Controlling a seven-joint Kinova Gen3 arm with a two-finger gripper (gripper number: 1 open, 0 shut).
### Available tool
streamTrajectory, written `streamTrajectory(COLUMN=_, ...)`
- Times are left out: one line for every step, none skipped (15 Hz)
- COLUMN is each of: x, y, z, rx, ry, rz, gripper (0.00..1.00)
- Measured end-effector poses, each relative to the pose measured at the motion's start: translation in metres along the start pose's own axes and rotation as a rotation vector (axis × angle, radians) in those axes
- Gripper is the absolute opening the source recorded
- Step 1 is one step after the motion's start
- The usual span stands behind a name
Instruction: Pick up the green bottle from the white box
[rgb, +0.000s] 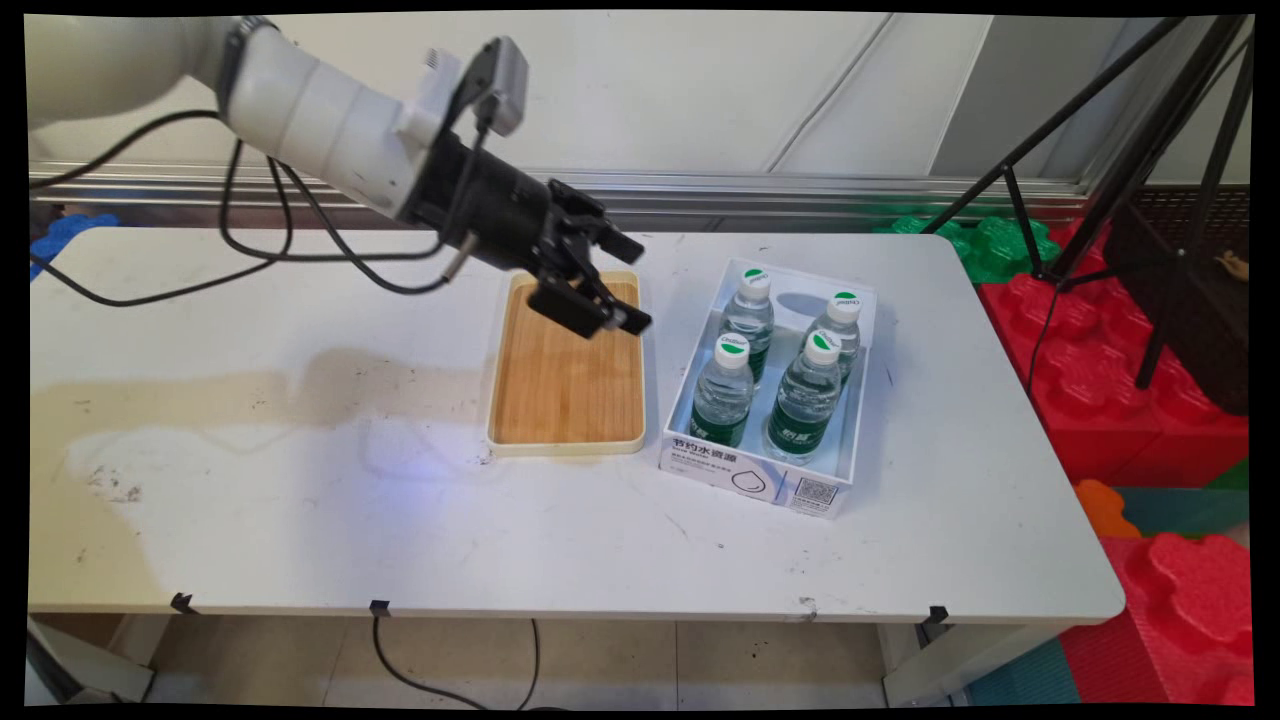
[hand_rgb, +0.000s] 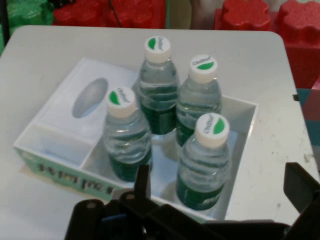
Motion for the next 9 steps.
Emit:
streamTrajectory(x=0.0, y=-0.003, z=-0.006, rx=0.007, ry=-0.004, rz=-0.002, gripper=1.0)
streamTrajectory(x=-0.001, y=-0.007, z=-0.013, rx=0.016, ry=-0.008, rz=-0.004, gripper=1.0)
streamTrajectory(x=-0.002, y=-0.011, z=-0.018, rx=0.023, ry=-0.011, rz=-0.005, gripper=1.0)
streamTrajectory(x=-0.002, y=-0.015, z=-0.021, rx=0.028, ry=-0.013, rz=-0.005, gripper=1.0)
streamTrajectory(x=-0.003, y=-0.018, z=-0.022, rx=0.031, ry=-0.013, rz=-0.004, gripper=1.0)
streamTrajectory(x=-0.004, y=-0.022, z=-0.024, rx=0.035, ry=-0.014, rz=-0.004, gripper=1.0)
streamTrajectory(x=-0.004, y=-0.026, z=-0.024, rx=0.037, ry=-0.013, rz=-0.002, gripper=1.0)
streamTrajectory(x=-0.005, y=-0.031, z=-0.024, rx=0.038, ry=-0.012, rz=0.001, gripper=1.0)
streamTrajectory(x=-0.005, y=-0.037, z=-0.023, rx=0.037, ry=-0.008, rz=0.005, gripper=1.0)
